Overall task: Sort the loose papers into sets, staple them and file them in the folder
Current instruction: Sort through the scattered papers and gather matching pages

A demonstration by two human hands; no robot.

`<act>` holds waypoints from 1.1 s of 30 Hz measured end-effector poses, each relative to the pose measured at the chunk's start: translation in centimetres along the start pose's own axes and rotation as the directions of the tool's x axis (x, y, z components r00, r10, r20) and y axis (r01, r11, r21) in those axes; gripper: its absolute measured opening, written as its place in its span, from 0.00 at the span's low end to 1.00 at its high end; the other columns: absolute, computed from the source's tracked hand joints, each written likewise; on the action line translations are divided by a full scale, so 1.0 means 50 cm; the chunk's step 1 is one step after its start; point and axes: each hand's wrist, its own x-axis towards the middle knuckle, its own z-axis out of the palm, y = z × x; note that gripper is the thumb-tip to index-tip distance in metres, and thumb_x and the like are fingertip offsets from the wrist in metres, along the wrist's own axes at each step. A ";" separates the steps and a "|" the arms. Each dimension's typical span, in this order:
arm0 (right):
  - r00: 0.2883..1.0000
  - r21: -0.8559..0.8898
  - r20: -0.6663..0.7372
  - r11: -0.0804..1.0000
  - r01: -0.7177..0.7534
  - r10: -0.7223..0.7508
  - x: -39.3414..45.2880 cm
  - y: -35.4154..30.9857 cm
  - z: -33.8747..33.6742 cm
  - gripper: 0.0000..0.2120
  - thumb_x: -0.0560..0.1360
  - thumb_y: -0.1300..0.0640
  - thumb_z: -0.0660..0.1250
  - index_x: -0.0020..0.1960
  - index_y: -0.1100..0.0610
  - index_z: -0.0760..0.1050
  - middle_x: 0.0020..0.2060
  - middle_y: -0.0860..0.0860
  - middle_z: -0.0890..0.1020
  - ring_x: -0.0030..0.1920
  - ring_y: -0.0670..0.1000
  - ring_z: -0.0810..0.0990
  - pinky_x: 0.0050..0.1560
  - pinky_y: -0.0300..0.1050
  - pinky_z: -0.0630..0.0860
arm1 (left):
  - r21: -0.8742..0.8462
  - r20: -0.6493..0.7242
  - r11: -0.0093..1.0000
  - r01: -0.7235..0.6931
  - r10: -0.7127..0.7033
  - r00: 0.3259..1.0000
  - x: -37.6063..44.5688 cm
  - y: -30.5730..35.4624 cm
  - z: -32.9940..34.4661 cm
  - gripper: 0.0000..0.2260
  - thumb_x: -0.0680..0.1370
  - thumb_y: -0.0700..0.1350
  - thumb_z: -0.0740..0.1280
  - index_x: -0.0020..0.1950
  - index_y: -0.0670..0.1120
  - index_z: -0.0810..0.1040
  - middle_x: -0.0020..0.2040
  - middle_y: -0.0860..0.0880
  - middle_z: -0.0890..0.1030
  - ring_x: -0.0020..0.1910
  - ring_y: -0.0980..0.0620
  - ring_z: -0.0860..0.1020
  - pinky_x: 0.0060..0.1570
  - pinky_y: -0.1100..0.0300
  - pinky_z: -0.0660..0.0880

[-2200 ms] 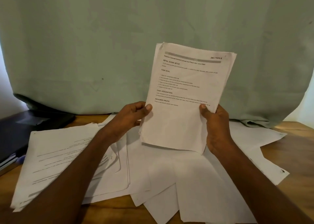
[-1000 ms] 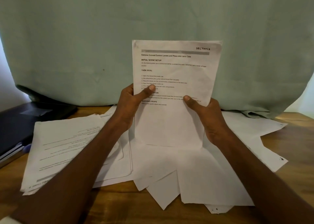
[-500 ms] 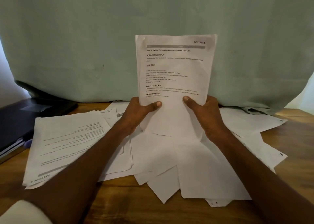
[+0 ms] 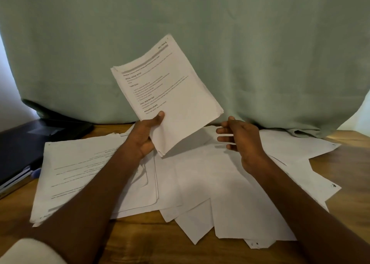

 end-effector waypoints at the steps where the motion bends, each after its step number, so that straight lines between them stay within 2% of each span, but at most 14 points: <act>1: 1.000 -0.008 0.001 1.000 -0.008 0.008 0.001 0.000 -0.002 0.16 0.84 0.46 0.62 0.53 0.55 0.83 0.44 0.50 0.88 0.42 0.51 0.88 0.40 0.43 0.77 | -0.019 -0.010 1.000 0.001 -0.001 1.000 0.000 0.005 -0.003 0.17 0.78 0.38 0.72 0.66 0.47 0.80 0.63 0.46 0.84 0.58 0.47 0.84 0.56 0.48 0.82; 3: 1.000 -0.011 0.016 1.000 -0.016 0.016 0.001 0.000 -0.002 0.16 0.84 0.46 0.62 0.53 0.55 0.83 0.45 0.50 0.88 0.42 0.49 0.88 0.40 0.43 0.77 | -0.037 -0.016 0.999 -0.010 0.009 1.000 0.001 0.016 -0.013 0.15 0.79 0.37 0.71 0.64 0.47 0.81 0.61 0.46 0.85 0.56 0.47 0.85 0.52 0.49 0.83; 4: 0.999 0.004 0.032 1.000 -0.022 0.022 0.000 -0.002 -0.001 0.16 0.84 0.46 0.61 0.54 0.55 0.83 0.45 0.50 0.88 0.43 0.50 0.88 0.41 0.44 0.77 | -0.014 -0.002 1.000 -0.012 0.012 1.000 0.002 0.019 -0.019 0.16 0.79 0.37 0.71 0.67 0.47 0.80 0.62 0.46 0.85 0.57 0.47 0.85 0.53 0.48 0.83; 8: 0.991 0.095 0.123 0.994 -0.062 0.050 0.000 -0.013 0.001 0.21 0.83 0.38 0.59 0.53 0.51 0.84 0.47 0.48 0.88 0.46 0.49 0.88 0.43 0.46 0.78 | 0.165 0.077 0.986 -0.013 0.000 0.997 -0.001 0.017 -0.018 0.26 0.76 0.38 0.71 0.75 0.44 0.74 0.68 0.43 0.80 0.66 0.42 0.79 0.65 0.43 0.76; 12: 0.978 0.240 0.207 0.968 -0.074 0.024 0.002 -0.019 -0.003 0.24 0.77 0.34 0.65 0.59 0.51 0.83 0.51 0.49 0.88 0.50 0.50 0.87 0.43 0.43 0.82 | 0.306 0.122 0.949 -0.072 0.036 0.992 -0.002 0.004 0.000 0.28 0.71 0.38 0.75 0.72 0.43 0.77 0.66 0.46 0.82 0.65 0.47 0.80 0.67 0.51 0.76; 14: 0.980 0.257 0.197 0.966 -0.040 -0.012 0.004 -0.016 -0.003 0.18 0.77 0.41 0.70 0.59 0.51 0.84 0.51 0.50 0.88 0.50 0.52 0.87 0.43 0.43 0.82 | 0.358 0.099 0.927 -0.107 0.076 0.992 0.000 -0.005 0.006 0.25 0.71 0.38 0.77 0.68 0.45 0.80 0.63 0.50 0.84 0.62 0.52 0.82 0.63 0.59 0.78; 17: 0.994 0.183 0.079 0.981 0.061 -0.076 0.010 -0.013 -0.007 0.05 0.77 0.50 0.73 0.46 0.49 0.87 0.46 0.50 0.88 0.48 0.53 0.86 0.48 0.47 0.81 | 0.353 0.099 0.930 -0.101 0.071 0.993 -0.002 -0.010 0.014 0.22 0.68 0.41 0.79 0.62 0.48 0.83 0.58 0.51 0.86 0.57 0.53 0.85 0.50 0.63 0.81; 19: 0.994 0.185 0.035 0.978 0.094 -0.102 0.011 -0.013 -0.012 0.05 0.76 0.51 0.76 0.44 0.51 0.87 0.45 0.54 0.88 0.45 0.53 0.83 0.49 0.48 0.78 | 0.344 0.113 0.935 -0.092 0.056 0.992 -0.003 -0.009 0.016 0.24 0.68 0.42 0.79 0.64 0.47 0.83 0.60 0.49 0.86 0.58 0.50 0.84 0.53 0.58 0.81; 22: 0.993 0.264 -0.020 0.957 0.121 -0.120 0.011 -0.016 -0.020 0.03 0.72 0.55 0.79 0.43 0.54 0.87 0.44 0.53 0.88 0.44 0.52 0.87 0.44 0.40 0.81 | 0.324 0.114 0.941 -0.093 0.059 0.992 -0.004 -0.013 0.022 0.25 0.70 0.40 0.78 0.67 0.45 0.81 0.61 0.46 0.85 0.61 0.46 0.83 0.63 0.48 0.78; 25: 0.991 0.334 -0.079 0.934 0.125 -0.104 0.008 -0.019 -0.023 0.08 0.69 0.56 0.81 0.47 0.55 0.86 0.44 0.51 0.88 0.44 0.50 0.88 0.40 0.37 0.81 | 0.300 0.092 0.949 -0.096 0.071 0.993 -0.008 -0.019 0.030 0.23 0.73 0.37 0.76 0.68 0.45 0.80 0.62 0.46 0.85 0.62 0.46 0.83 0.65 0.47 0.77; 27: 0.989 0.366 -0.096 0.921 0.138 -0.110 0.006 -0.022 -0.024 0.12 0.69 0.56 0.81 0.51 0.55 0.85 0.46 0.50 0.88 0.45 0.48 0.88 0.41 0.36 0.81 | 0.271 0.080 0.959 -0.081 0.062 0.995 -0.011 -0.021 0.035 0.21 0.74 0.35 0.75 0.67 0.46 0.81 0.61 0.46 0.85 0.61 0.45 0.83 0.64 0.47 0.77; 30: 0.987 0.386 -0.104 0.909 0.156 -0.125 0.007 -0.023 -0.023 0.12 0.70 0.55 0.80 0.52 0.54 0.85 0.47 0.49 0.88 0.46 0.48 0.87 0.42 0.37 0.82 | 0.223 0.081 0.973 -0.058 0.040 0.996 -0.014 -0.021 0.040 0.21 0.74 0.34 0.74 0.66 0.46 0.81 0.61 0.45 0.85 0.61 0.44 0.83 0.61 0.46 0.79; 33: 0.986 0.392 -0.098 0.906 0.160 -0.132 0.011 -0.021 -0.022 0.13 0.73 0.51 0.78 0.54 0.56 0.84 0.49 0.50 0.88 0.49 0.50 0.87 0.45 0.40 0.82 | 0.207 0.050 0.976 -0.064 0.054 0.997 -0.013 -0.020 0.040 0.22 0.75 0.32 0.73 0.68 0.44 0.80 0.62 0.43 0.84 0.63 0.41 0.82 0.66 0.43 0.76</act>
